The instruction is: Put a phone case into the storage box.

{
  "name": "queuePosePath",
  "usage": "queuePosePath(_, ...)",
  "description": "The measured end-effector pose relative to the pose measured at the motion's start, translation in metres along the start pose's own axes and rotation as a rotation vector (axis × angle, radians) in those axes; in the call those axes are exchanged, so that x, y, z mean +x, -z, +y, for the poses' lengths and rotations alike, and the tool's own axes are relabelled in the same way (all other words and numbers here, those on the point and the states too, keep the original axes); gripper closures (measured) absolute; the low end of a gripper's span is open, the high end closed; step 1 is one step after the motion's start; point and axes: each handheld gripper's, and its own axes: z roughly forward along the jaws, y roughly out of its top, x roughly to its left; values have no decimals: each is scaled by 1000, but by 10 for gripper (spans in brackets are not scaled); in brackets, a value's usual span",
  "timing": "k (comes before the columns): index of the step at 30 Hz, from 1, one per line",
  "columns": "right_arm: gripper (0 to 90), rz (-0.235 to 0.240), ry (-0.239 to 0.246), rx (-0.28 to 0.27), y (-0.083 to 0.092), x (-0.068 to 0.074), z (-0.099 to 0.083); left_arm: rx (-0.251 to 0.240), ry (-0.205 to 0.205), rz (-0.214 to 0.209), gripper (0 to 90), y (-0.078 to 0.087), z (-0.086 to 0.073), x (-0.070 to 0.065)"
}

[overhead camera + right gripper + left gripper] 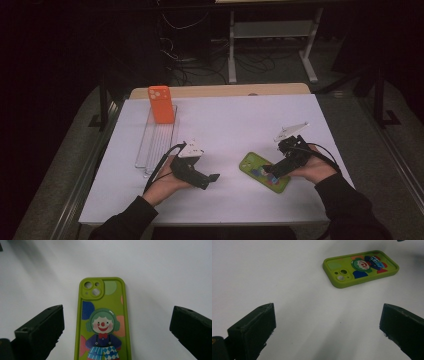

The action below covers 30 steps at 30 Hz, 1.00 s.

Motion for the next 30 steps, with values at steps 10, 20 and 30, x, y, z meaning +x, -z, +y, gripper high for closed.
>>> queuePosePath(10, 0, 8, -9, 40, -16, 2, -14, -7, -2, 0, 0, -1, -1, 0)
queuePosePath(20, 0, 17, -17, 66, -27, 4, -26, 6, 0, 1, 0, -1, -1, 0)
queuePosePath(30, 8, 28, 3, 117, -34, 9, -37, 7, -1, 2, 0, -1, -1, 0)
